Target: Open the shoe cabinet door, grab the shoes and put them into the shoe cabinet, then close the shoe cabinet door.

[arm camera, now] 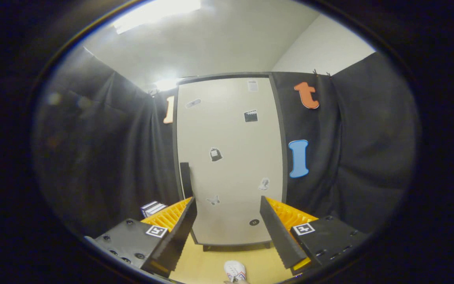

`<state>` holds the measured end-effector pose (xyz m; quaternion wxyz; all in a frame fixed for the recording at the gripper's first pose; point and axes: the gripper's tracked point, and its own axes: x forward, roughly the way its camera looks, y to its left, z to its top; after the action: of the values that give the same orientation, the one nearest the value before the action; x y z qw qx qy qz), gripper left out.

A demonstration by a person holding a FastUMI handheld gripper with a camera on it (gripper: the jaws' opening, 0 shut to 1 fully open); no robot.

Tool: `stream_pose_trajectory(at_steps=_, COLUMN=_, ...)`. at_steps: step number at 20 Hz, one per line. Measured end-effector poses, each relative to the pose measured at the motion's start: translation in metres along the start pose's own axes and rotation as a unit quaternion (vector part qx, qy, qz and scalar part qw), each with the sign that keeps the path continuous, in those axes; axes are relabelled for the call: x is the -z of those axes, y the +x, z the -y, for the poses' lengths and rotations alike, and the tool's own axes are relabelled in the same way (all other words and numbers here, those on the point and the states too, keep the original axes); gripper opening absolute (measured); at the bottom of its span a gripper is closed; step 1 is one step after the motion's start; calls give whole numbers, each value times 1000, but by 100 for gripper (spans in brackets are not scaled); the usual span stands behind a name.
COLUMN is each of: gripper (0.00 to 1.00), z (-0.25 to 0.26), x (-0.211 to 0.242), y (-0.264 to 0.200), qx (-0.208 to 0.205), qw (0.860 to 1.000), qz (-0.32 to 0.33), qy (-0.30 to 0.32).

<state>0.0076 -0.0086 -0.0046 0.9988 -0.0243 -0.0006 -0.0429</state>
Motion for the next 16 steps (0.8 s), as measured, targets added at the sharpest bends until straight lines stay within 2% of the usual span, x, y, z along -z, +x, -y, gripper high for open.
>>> stream_pose_trajectory(at_steps=10, gripper=99, z=-2, x=0, y=7, qx=-5, qw=1000, qz=-4, qy=-20)
stream_pose_trajectory(at_steps=13, gripper=99, z=-5, x=3, y=7, qx=-30, qw=999, qz=-8, qy=-11)
stream_pose_trajectory(at_steps=16, gripper=99, z=2, x=9, y=10, qx=-33, qw=999, qz=-16, qy=-18)
